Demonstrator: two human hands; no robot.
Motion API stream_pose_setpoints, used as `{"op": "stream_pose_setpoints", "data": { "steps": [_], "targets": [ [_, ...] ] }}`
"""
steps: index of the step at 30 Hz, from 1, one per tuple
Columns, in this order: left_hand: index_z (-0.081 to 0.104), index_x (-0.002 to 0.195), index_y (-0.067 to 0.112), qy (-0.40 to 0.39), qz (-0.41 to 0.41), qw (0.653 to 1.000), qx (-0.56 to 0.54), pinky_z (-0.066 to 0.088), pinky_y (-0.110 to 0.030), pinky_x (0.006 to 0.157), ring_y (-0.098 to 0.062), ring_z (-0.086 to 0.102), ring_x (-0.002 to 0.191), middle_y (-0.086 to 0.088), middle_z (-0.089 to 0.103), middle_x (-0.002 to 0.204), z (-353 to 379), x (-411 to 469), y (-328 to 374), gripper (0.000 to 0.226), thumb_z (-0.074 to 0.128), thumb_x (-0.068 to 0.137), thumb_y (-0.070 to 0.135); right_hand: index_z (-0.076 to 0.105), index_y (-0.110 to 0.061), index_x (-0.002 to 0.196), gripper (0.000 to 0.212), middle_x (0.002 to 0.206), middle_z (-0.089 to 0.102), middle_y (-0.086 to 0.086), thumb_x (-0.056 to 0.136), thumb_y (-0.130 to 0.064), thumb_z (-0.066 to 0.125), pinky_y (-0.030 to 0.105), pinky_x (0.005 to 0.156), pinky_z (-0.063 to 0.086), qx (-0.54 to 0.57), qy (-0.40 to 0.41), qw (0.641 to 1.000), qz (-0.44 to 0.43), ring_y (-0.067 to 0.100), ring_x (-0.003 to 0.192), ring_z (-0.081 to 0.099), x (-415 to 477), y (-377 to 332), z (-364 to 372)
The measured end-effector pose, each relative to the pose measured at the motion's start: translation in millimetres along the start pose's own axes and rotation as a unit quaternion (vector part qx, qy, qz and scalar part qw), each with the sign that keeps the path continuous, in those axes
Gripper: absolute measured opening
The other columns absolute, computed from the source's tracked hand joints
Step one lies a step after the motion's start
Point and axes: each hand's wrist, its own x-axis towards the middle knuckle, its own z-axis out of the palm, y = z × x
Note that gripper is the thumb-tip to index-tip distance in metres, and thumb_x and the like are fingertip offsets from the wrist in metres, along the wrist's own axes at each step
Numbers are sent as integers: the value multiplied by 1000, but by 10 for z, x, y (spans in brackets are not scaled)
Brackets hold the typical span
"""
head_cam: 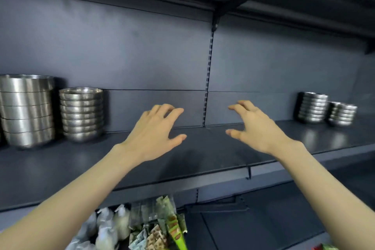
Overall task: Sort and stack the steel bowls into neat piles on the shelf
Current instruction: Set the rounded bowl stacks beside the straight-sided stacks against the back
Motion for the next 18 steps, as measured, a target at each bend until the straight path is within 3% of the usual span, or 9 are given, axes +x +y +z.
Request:
{"op": "stream_pose_setpoints", "data": {
  "steps": [7,12,18],
  "targets": [
    [24,148,23,-11,56,998,-28,28,-36,107,-20,32,133,0,36,145,294,647,933,70,49,91,55,34,-21,145,66,153,26,2,89,-39,65,44,101,40,-15,27,999,36,28,133,37,-222,981,-364],
    [24,148,23,12,80,996,-47,28,-36,105,-20,32,132,1,37,144,646,1328,1436,71,49,90,55,35,-19,145,67,152,27,4,88,-37,66,48,104,39,-30,43,997,56,29,135,35,-75,1796,-479],
    [23,148,23,2,105,992,-74,27,-35,106,-19,31,133,0,37,146,1242,2167,1968,71,49,91,55,36,-16,145,69,151,30,5,88,-35,68,43,106,38,-45,36,994,91,29,133,38,188,2790,-495]
  ]
}}
